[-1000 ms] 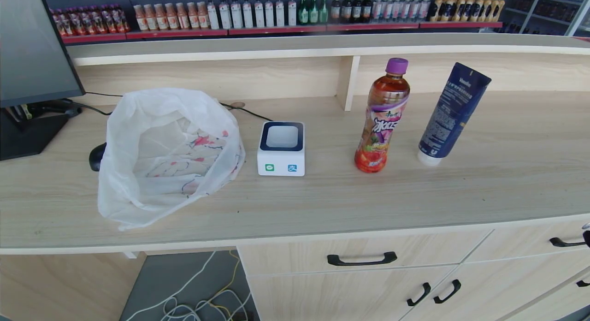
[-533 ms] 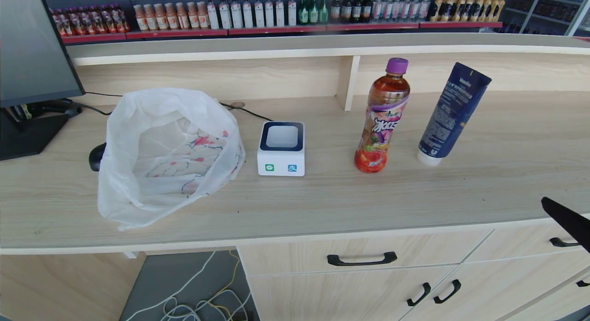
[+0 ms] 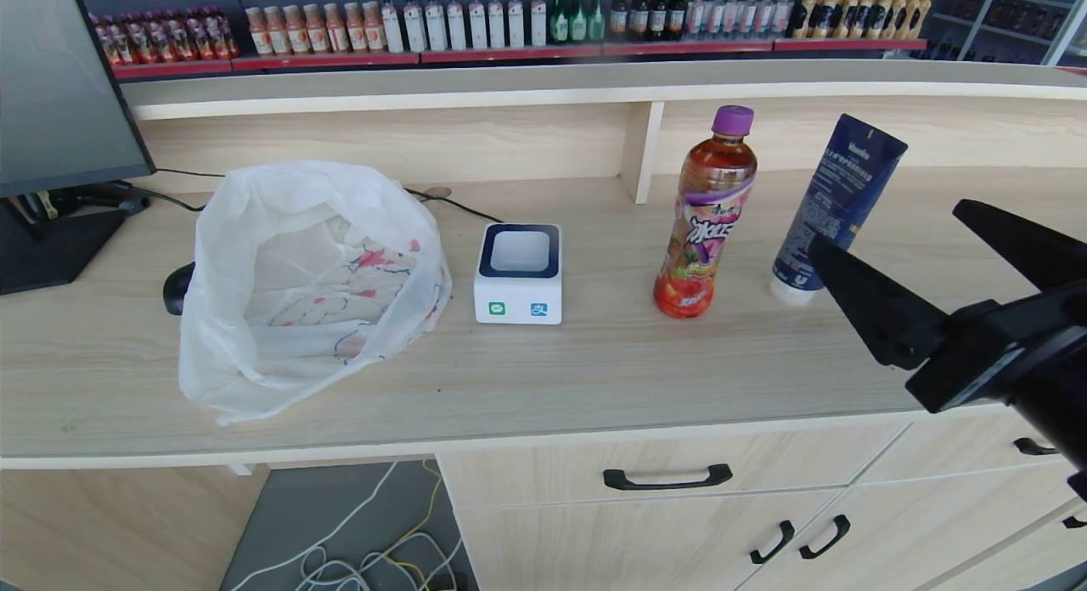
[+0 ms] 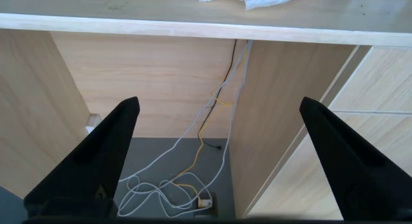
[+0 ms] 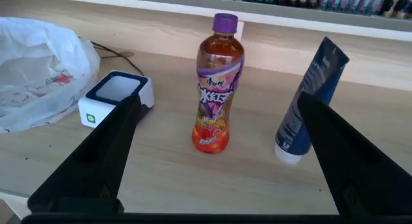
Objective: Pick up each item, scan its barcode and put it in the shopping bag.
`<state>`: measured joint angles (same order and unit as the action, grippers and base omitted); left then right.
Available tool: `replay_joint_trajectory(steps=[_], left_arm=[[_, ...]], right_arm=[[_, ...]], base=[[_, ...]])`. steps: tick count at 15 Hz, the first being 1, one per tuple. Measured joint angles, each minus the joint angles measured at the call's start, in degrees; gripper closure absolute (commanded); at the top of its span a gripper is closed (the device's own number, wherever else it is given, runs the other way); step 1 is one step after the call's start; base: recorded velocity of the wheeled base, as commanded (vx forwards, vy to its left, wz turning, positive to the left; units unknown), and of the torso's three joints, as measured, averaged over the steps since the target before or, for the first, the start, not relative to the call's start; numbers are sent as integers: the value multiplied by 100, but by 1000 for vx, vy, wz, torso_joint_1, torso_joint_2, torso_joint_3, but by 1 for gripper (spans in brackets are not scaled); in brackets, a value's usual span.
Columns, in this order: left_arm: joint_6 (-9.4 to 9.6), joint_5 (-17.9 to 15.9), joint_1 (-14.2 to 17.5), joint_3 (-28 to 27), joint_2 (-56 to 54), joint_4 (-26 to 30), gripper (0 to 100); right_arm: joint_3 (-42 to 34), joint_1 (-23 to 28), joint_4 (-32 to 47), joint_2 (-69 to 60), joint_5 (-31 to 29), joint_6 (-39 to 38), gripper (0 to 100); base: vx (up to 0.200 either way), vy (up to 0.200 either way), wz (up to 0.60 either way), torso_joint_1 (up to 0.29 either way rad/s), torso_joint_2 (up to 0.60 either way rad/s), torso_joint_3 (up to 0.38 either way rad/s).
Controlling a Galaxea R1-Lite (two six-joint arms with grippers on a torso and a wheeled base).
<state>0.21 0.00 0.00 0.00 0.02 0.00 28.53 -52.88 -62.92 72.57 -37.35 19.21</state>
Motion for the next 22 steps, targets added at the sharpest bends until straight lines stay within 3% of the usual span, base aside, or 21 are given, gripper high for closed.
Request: replay_joint_trajectory(steps=[13, 22], left_arm=[[4, 0, 0, 0, 0, 2, 0], [4, 0, 0, 0, 0, 2, 0]], right_arm=[[1535, -84, -15, 1819, 40, -375, 0], [1941, 724, 0, 2175, 495, -433, 0]], base=[[0, 0, 0, 0, 0, 0], [0, 0, 0, 0, 0, 0]])
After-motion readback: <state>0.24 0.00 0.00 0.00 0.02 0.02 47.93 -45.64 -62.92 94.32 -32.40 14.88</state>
